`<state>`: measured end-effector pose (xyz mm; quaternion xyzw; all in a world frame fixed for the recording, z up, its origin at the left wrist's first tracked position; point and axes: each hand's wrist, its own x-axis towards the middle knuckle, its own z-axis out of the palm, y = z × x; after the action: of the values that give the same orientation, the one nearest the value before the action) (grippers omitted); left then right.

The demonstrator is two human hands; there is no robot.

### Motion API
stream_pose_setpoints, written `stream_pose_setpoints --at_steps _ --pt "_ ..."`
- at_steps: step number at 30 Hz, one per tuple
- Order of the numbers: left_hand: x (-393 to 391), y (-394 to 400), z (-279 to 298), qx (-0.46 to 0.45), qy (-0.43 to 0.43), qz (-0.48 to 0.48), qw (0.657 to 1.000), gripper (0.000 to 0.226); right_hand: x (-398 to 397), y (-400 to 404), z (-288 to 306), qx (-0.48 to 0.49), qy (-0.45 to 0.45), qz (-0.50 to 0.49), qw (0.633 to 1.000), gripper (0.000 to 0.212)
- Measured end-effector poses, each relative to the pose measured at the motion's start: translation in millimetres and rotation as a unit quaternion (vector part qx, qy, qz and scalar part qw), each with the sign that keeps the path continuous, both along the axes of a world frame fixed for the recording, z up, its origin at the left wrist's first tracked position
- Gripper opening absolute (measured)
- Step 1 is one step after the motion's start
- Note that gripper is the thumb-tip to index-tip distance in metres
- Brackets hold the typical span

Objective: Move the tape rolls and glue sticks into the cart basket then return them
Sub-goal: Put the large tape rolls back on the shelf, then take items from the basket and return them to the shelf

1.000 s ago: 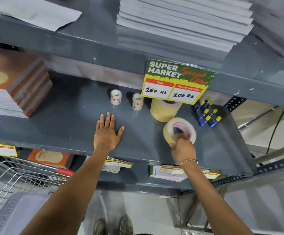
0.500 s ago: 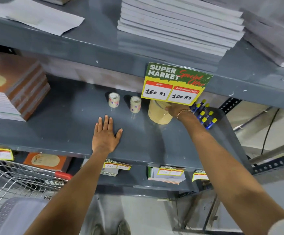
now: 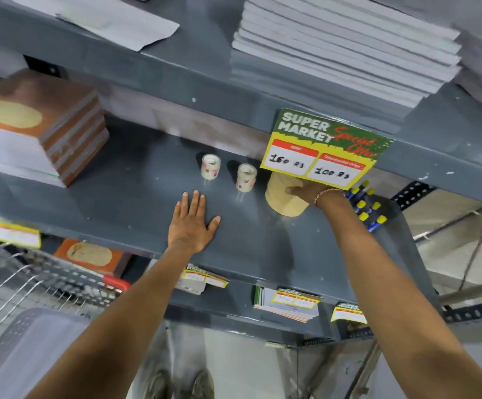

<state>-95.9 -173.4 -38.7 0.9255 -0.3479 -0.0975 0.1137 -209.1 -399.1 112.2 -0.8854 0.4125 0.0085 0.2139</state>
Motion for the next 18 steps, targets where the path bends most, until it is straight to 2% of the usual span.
stream_pose_setpoints --at_steps 2,4,6,9,11,13,15,18 --pt "2.3 6.7 14.2 -0.076 0.112 0.012 0.991 0.075 6.9 38.8 9.0 -0.073 -0.019 0.053 0.996 0.052" --pt "4.9 28.9 33.2 -0.236 0.219 0.069 0.944 0.070 18.6 92.7 13.4 -0.178 -0.093 0.114 0.973 0.042" --pt "3.5 74.5 47.2 -0.373 0.179 0.152 0.898 0.054 34.0 148.0 -6.8 -0.147 -0.147 0.211 0.955 0.027" --pt "-8.0 173.7 37.8 -0.451 0.095 0.301 0.835 0.024 54.2 239.7 -60.3 -0.021 -0.118 0.343 0.932 0.019" --pt "-21.2 247.1 3.4 -0.430 0.084 0.442 0.783 0.016 64.7 302.8 -95.0 0.055 -0.084 0.412 0.905 0.015" --pt "-41.0 310.1 -45.4 -0.355 0.131 0.551 0.743 0.016 73.1 358.5 -134.2 0.111 -0.026 0.458 0.882 0.013" --pt "-63.2 352.1 -99.0 -0.257 0.238 0.584 0.733 0.018 83.0 407.4 -177.2 0.158 0.064 0.467 0.868 0.013" --pt "-90.8 372.0 -162.3 -0.141 0.377 0.572 0.715 0.022 96.3 455.7 -240.0 0.133 0.216 0.463 0.849 0.026"
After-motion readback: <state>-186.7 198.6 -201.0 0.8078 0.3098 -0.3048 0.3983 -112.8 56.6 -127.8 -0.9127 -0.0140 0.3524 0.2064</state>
